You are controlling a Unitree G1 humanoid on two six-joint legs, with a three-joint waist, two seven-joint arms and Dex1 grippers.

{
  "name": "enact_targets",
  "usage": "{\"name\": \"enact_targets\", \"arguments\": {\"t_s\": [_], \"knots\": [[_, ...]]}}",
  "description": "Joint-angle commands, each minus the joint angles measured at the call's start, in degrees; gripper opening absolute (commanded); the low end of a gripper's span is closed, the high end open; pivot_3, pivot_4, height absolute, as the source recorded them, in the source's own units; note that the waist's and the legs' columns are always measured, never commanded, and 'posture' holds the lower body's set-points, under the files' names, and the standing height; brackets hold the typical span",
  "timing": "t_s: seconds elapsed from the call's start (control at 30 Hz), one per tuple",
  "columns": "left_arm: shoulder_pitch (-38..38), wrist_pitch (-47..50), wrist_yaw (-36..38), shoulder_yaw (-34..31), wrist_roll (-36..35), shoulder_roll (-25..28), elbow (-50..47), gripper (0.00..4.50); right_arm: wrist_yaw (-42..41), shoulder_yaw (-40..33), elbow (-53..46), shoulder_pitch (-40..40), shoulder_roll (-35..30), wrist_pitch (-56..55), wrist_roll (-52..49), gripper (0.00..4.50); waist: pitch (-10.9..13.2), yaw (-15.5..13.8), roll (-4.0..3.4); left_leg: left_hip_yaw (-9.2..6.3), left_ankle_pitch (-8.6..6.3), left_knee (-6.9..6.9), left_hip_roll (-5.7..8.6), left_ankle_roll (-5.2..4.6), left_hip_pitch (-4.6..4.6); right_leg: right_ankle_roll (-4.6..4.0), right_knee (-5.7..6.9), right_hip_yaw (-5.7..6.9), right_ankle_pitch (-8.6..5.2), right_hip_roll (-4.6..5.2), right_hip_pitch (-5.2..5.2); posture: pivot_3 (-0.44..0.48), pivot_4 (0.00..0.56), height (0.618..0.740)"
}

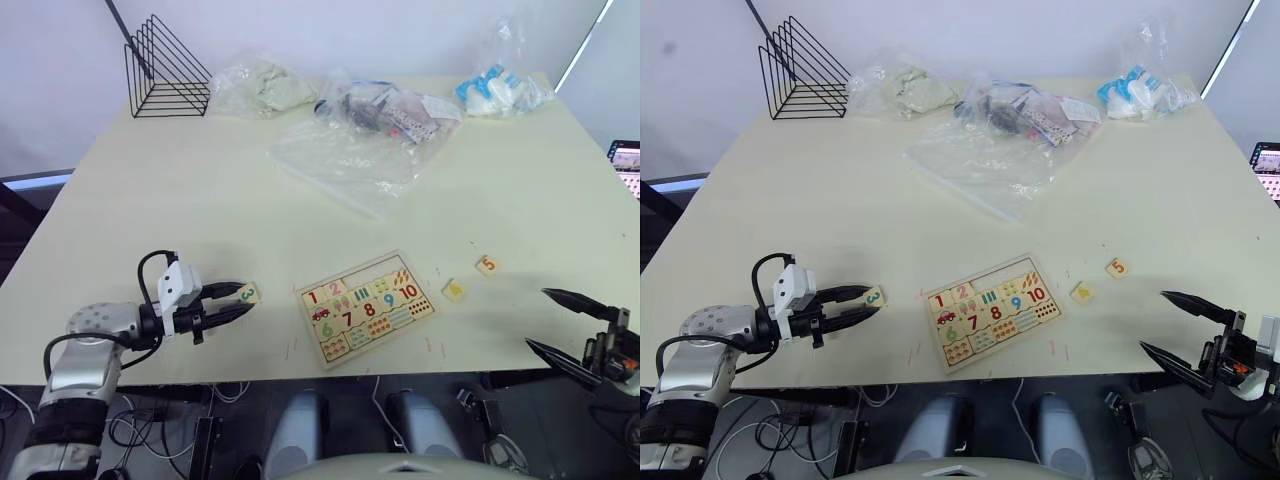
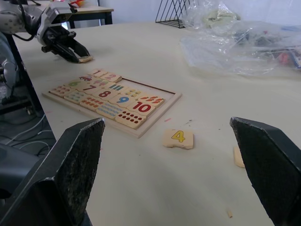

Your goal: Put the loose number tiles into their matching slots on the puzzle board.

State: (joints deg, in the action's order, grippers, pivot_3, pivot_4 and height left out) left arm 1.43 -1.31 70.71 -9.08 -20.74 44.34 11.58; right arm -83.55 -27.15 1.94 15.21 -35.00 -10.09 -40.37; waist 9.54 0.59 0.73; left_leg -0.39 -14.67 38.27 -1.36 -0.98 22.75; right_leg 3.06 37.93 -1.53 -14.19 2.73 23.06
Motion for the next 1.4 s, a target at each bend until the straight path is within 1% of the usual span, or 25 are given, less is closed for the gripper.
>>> {"name": "enact_targets", "arguments": {"t_s": [0.03,0.13,0.23,0.3,0.37,0.4,0.5,0.53,0.6,0.7,0.8,0.9,1.1,1.23,1.27,1.3,1.4], "knots": [[-4.8,5.1,-5.9,-3.8,-2.3,-0.8,-8.2,1.56,-0.7,-0.2,0.0,-0.5,-0.2,-0.7,-0.2,4.50,0.0,0.2,-0.01,-0.01,0.00,0.00,0.00,0.00,0.00,0.00,0.00,0.00,0.00,0.00,0.00,0.000,0.150,0.740],[-10.7,12.3,-15.9,-6.7,-3.2,-3.7,-19.7,1.56,-1.1,0.4,0.4,-1.4,-0.5,-0.4,-0.2,4.50,0.0,0.1,-0.01,0.01,0.00,-0.02,-0.11,0.00,0.00,0.01,-0.01,-0.04,0.00,0.05,0.01,0.000,0.150,0.740],[-15.9,22.2,-29.7,-9.4,-3.1,-8.9,-32.2,1.56,-1.5,1.0,0.6,-2.4,-1.0,0.3,-0.3,4.50,0.0,0.0,-0.01,-0.02,0.00,0.00,-0.11,0.00,0.00,0.01,-0.02,-0.03,0.01,0.06,0.01,0.000,0.150,0.740],[-17.8,27.3,-36.3,-9.7,-2.3,-12.0,-38.3,1.56,-1.7,1.1,0.9,-2.9,-1.2,0.5,-0.4,4.50,0.0,-0.3,-0.01,-0.06,0.00,0.01,-0.06,0.00,0.00,0.02,-0.01,0.00,0.01,0.15,-0.01,0.000,0.150,0.740],[-19.1,31.9,-42.5,-8.5,-0.5,-14.6,-44.1,1.56,-1.8,1.2,1.0,-3.2,-1.5,0.8,-0.4,4.50,0.0,-0.5,-0.01,-0.07,0.00,0.01,-0.05,0.00,0.00,0.01,0.00,0.01,0.01,0.13,-0.01,0.000,0.150,0.740],[-19.3,33.8,-44.6,-8.0,0.0,-15.5,-46.0,1.56,-1.9,1.2,1.0,-3.3,-1.5,1.0,-0.5,4.50,0.0,-0.6,-0.01,-0.07,0.00,0.02,-0.02,0.00,0.00,0.01,-0.01,0.00,0.01,0.12,-0.02,0.000,0.150,0.740],[-19.1,41.5,-53.2,-6.9,0.1,-20.5,-51.3,1.56,-2.3,1.1,1.1,-3.4,-1.8,1.4,-0.5,4.50,0.0,-0.5,-0.03,-0.06,0.00,0.02,0.03,0.00,0.00,0.01,0.00,-0.01,0.01,0.09,-0.02,0.000,0.150,0.740],[-18.8,45.0,-57.4,-6.3,0.2,-23.7,-53.4,1.56,-2.5,1.0,1.3,-3.5,-2.1,1.5,-0.6,4.50,0.0,-0.5,-0.02,-0.03,0.00,0.03,0.04,0.00,0.00,0.02,-0.01,-0.05,0.01,0.09,-0.02,0.000,0.150,0.740],[-18.0,50.2,-64.0,-4.9,1.4,-28.6,-56.5,1.56,-3.1,0.7,1.7,-3.7,-2.7,1.7,-0.6,4.50,0.0,-0.5,-0.03,-0.04,0.00,0.03,0.09,0.00,0.00,0.02,-0.02,-0.04,0.01,0.08,-0.03,0.000,0.150,0.740],[-16.4,55.0,-71.1,-3.9,3.7,-34.1,-59.1,1.56,-3.5,0.5,2.1,-3.9,-3.3,1.9,-0.8,4.50,0.0,-0.6,0.00,-0.09,0.00,0.06,0.14,0.00,0.01,0.03,-0.01,-0.02,0.01,0.05,-0.06,0.000,0.150,0.740],[-13.3,57.7,-77.4,-4.9,6.1,-38.9,-58.3,1.56,-3.9,0.6,2.2,-4.1,-3.6,2.2,-0.8,4.50,0.0,-0.6,-0.01,-0.09,0.00,0.06,0.16,0.00,-0.02,0.02,0.00,-0.02,0.00,-0.01,-0.08,0.000,0.150,0.740],[-11.2,59.0,-79.2,-4.9,7.4,-40.3,-57.5,1.56,-4.4,0.7,2.4,-4.3,-3.7,2.5,-0.8,4.50,-0.1,-0.6,0.01,-0.05,0.00,0.06,0.19,0.00,-0.01,0.02,-0.01,0.00,0.01,-0.01,-0.09,0.000,0.150,0.740],[-11.6,62.4,-81.1,-2.6,8.5,-43.3,-59.5,1.56,-6.8,1.1,2.8,-5.5,-4.1,3.3,-1.7,4.50,-0.1,-0.5,0.00,-0.06,0.00,0.06,0.19,0.00,-0.01,0.01,-0.03,-0.04,0.00,-0.01,-0.09,0.000,0.150,0.740],[-10.6,63.5,-81.6,-2.0,9.2,-44.2,-60.1,1.56,-8.7,1.0,2.3,-5.9,-4.1,5.2,-3.2,4.50,-0.1,-0.6,-0.02,-0.04,0.00,0.06,0.20,0.00,-0.02,0.01,-0.03,-0.03,0.00,-0.01,-0.09,0.000,0.150,0.740],[-10.3,63.9,-81.5,-2.1,9.2,-44.2,-60.1,2.58,-8.8,1.7,1.8,-5.7,-4.6,5.0,-3.7,4.50,-0.1,-0.5,-0.02,-0.04,0.00,0.06,0.20,0.00,-0.01,0.01,-0.03,-0.03,0.00,-0.01,-0.10,0.000,0.150,0.740],[-10.1,64.2,-81.4,-2.2,9.2,-44.3,-60.2,2.63,-8.9,2.4,1.3,-5.4,-5.1,4.6,-4.4,4.50,-0.1,-0.5,-0.02,-0.04,0.00,0.06,0.20,0.00,-0.01,0.01,-0.03,-0.03,0.00,-0.01,-0.10,0.000,0.150,0.740],[-9.0,65.7,-81.3,-2.6,9.2,-44.4,-60.6,3.57,-9.0,4.1,0.1,-5.0,-6.5,3.7,-7.4,4.50,-0.1,-0.5,-0.04,-0.03,0.00,0.06,0.21,0.00,-0.02,0.01,-0.03,-0.04,0.00,-0.01,-0.10,0.000,0.150,0.740]]}}
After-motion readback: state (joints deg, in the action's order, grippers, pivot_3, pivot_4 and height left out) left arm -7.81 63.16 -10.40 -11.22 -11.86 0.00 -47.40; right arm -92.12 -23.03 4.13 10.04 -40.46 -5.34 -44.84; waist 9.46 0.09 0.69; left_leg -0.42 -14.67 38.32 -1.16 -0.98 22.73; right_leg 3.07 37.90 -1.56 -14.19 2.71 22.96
